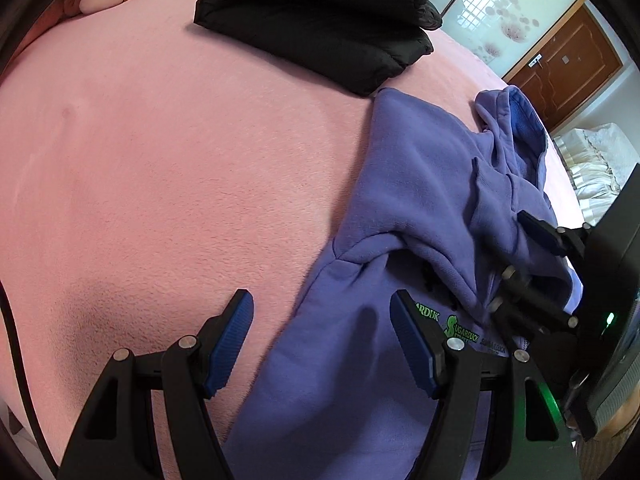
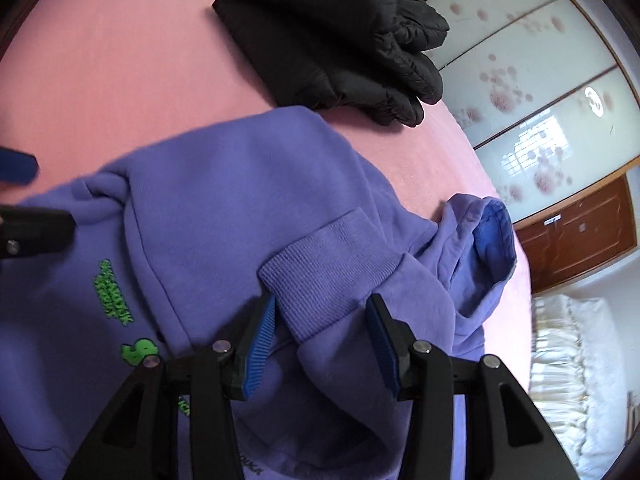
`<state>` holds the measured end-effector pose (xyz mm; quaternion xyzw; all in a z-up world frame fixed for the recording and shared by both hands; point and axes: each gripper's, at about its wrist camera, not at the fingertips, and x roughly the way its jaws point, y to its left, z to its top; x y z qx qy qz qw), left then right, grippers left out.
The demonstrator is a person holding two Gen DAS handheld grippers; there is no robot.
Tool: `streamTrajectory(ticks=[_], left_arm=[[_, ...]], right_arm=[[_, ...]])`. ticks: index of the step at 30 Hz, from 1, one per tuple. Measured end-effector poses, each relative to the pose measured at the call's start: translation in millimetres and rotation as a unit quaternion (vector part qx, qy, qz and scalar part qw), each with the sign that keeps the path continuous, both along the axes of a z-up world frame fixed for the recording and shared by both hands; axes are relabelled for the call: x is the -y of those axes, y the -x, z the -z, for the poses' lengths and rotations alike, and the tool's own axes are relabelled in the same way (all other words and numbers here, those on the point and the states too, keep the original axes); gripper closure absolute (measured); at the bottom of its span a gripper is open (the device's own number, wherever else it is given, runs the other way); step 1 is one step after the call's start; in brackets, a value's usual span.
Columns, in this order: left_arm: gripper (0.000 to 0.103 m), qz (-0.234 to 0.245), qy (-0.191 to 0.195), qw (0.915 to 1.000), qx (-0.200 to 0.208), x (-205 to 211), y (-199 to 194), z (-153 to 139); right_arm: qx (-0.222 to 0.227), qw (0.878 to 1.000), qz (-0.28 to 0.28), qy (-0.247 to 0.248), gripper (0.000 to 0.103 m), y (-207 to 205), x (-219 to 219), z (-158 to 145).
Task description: Fold large clothes
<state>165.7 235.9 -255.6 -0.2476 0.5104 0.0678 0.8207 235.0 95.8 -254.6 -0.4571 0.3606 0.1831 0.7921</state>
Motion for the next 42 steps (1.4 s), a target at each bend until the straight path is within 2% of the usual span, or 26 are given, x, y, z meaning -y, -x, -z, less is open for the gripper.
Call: streamTrajectory(ticks=[1,2,3,6,7,10,13,16,18,19,22,24,27,31,32,36,37,39,40,42], left_arm=[[0.034,0.001,-0.002,1.0000,-0.001,3,-2,0],[0.034,0.002,-0.004,1.0000,-0.002,5,-3,0],[0.034,0.004,-0.005,1.0000,-0.002,7,-4,-1],[0.034,0.009,-0.008,0.9999,-0.003,14,-6,-2],[0.034,0.012,-0.009,0.9999,-0.003,16,-6,-3],[0.034,0.020,-0.013,0.9997,-0.003,24,-9,-3],[0.034,0.028,-0.027,0.9992,-0.006,35,-11,-4],[0.033,0.037,-0.037,0.9986,-0.008,42,-12,-5],[0.033,0.042,-0.047,0.9979,-0.011,47,-13,-6],[0.033,0.043,-0.051,0.9977,-0.013,48,-13,-6],[0.033,0.044,-0.060,0.9971,-0.017,52,-13,-6],[0.032,0.044,-0.064,0.9968,-0.019,52,-14,-5],[0.032,0.045,-0.075,0.9959,-0.023,56,-19,-3],[0.030,0.048,-0.089,0.9945,-0.026,61,-21,-2],[0.030,0.049,-0.093,0.9941,-0.027,62,-21,-2],[0.030,0.051,-0.104,0.9928,-0.030,65,-24,0],[0.029,0.050,-0.105,0.9927,-0.032,65,-25,1],[0.028,0.048,-0.106,0.9927,-0.032,65,-26,2],[0.028,0.048,-0.106,0.9927,-0.032,66,-27,3],[0.027,0.046,-0.108,0.9925,-0.032,67,-28,4]], right_arm=[[0.004,1.000,0.005,-0.004,0.072,-2,0,-1],[0.002,1.000,0.015,-0.015,0.073,-5,3,-4],[-0.003,0.999,0.028,-0.036,0.083,-8,8,-11],[0.018,0.993,0.075,-0.087,0.085,-21,28,-38],[0.024,0.988,0.099,-0.118,0.085,-26,42,-52],[0.037,0.961,0.176,-0.212,0.087,-40,100,-89],[0.045,0.921,0.262,-0.286,0.088,-48,174,-106],[0.007,0.885,0.336,-0.321,0.088,-53,239,-89],[-0.050,0.862,0.378,-0.333,0.085,-53,275,-61],[-0.068,0.854,0.396,-0.331,0.081,-50,286,-50],[-0.101,0.834,0.430,-0.331,0.081,-41,313,-28],[-0.118,0.817,0.432,-0.363,0.080,-35,329,-26],[-0.138,0.803,0.424,-0.397,0.078,-42,337,-28],[-0.148,0.795,0.413,-0.418,0.066,-64,333,-27],[-0.153,0.794,0.411,-0.420,0.066,-71,328,-26],[-0.188,0.774,0.410,-0.445,0.065,-99,325,-11],[-0.194,0.773,0.410,-0.444,0.065,-103,323,-7],[-0.192,0.782,0.410,-0.429,0.069,-107,316,-2],[-0.185,0.790,0.407,-0.420,0.092,-108,313,-4],[-0.160,0.816,0.390,-0.395,0.093,-107,301,-13]])
